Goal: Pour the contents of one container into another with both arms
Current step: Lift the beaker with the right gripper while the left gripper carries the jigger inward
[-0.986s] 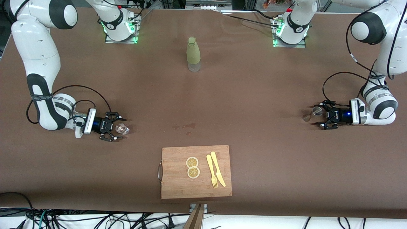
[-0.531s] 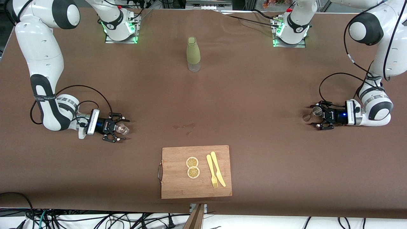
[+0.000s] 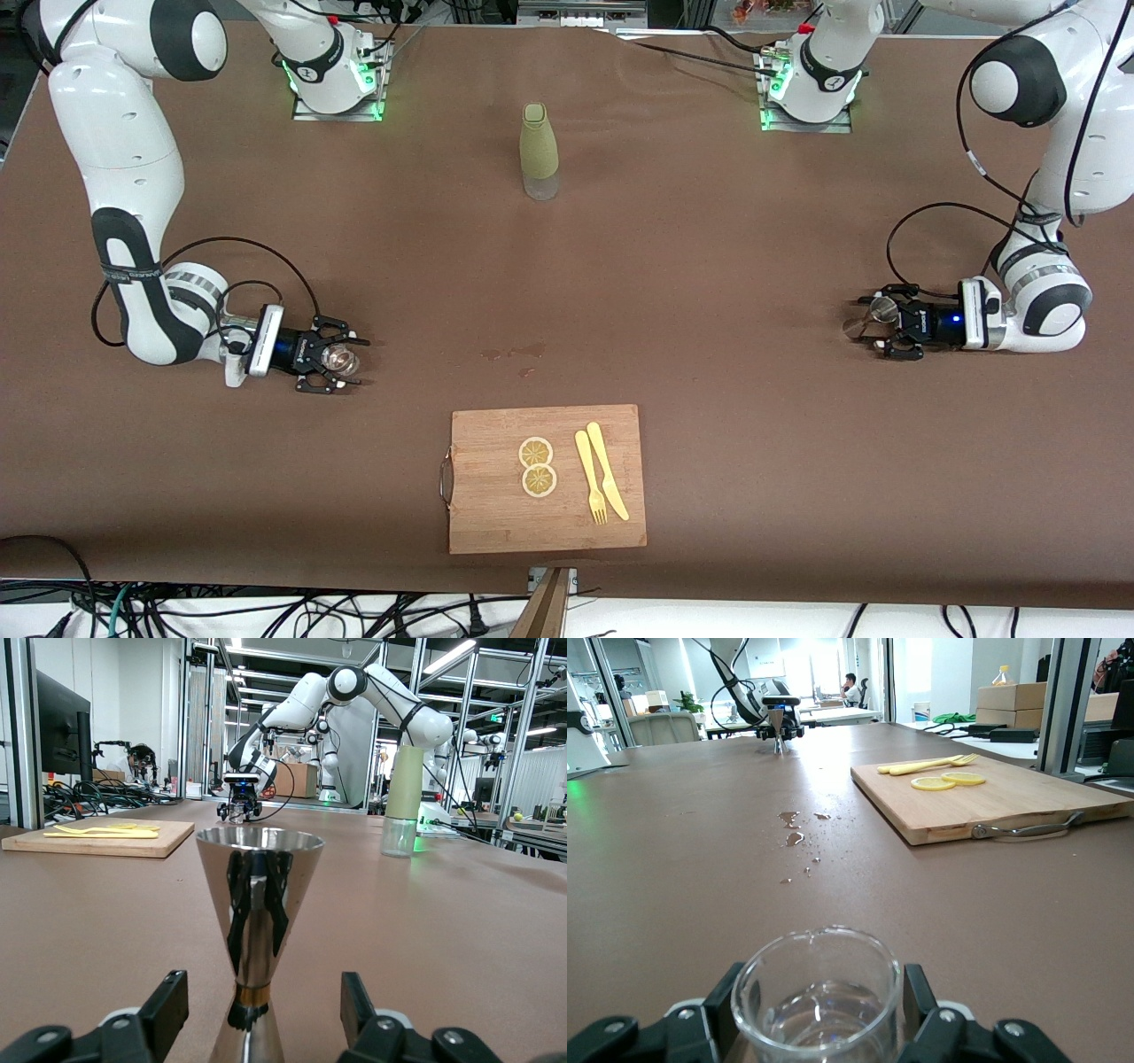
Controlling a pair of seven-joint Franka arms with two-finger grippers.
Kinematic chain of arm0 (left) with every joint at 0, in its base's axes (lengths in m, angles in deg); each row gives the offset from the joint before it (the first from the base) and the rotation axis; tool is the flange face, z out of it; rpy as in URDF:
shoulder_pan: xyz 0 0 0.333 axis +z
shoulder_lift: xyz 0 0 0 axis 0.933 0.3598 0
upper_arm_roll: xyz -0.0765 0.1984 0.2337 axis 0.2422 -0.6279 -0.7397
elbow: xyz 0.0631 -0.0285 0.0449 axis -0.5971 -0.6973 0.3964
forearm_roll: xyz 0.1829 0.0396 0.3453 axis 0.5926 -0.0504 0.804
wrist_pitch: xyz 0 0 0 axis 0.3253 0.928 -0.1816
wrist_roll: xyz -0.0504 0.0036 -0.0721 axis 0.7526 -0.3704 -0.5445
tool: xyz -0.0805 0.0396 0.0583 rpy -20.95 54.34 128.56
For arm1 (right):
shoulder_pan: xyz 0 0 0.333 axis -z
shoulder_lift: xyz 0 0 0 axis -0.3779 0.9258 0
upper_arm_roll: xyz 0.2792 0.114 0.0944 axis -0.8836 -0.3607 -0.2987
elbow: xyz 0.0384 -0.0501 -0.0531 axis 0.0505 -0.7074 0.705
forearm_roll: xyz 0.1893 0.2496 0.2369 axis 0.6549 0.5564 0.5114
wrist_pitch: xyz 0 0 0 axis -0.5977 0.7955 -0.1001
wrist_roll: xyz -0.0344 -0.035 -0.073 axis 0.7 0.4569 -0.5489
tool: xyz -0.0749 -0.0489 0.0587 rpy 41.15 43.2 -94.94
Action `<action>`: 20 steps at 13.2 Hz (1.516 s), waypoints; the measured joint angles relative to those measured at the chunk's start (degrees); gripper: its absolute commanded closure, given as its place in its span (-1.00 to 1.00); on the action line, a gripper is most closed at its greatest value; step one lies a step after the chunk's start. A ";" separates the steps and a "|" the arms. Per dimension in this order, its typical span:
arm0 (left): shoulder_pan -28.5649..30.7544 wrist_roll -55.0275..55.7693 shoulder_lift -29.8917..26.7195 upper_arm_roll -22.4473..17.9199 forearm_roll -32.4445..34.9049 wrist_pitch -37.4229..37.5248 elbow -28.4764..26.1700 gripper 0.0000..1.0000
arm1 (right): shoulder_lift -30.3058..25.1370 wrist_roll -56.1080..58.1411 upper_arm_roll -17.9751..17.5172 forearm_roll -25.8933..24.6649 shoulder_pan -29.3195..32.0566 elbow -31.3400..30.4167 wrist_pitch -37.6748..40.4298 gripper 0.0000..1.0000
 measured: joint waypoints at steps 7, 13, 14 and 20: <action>0.01 -0.15 0.00 -0.10 0.00 0.05 -0.01 0.37 | 0.00 -0.43 0.00 0.06 0.00 -0.03 0.03 0.93; 0.08 -0.38 -0.06 -0.25 -0.04 0.40 -0.03 1.00 | -0.04 -3.14 -1.63 0.40 -0.04 0.19 0.45 0.98; 0.08 -0.49 -0.06 -0.25 -0.04 0.43 -0.03 1.00 | -0.13 -4.04 -2.59 0.46 -0.10 0.44 0.46 0.98; -0.01 -2.75 -0.12 -0.05 -0.04 0.60 -0.06 1.00 | -2.52 -16.86 -5.55 -0.14 -5.81 6.70 0.48 0.98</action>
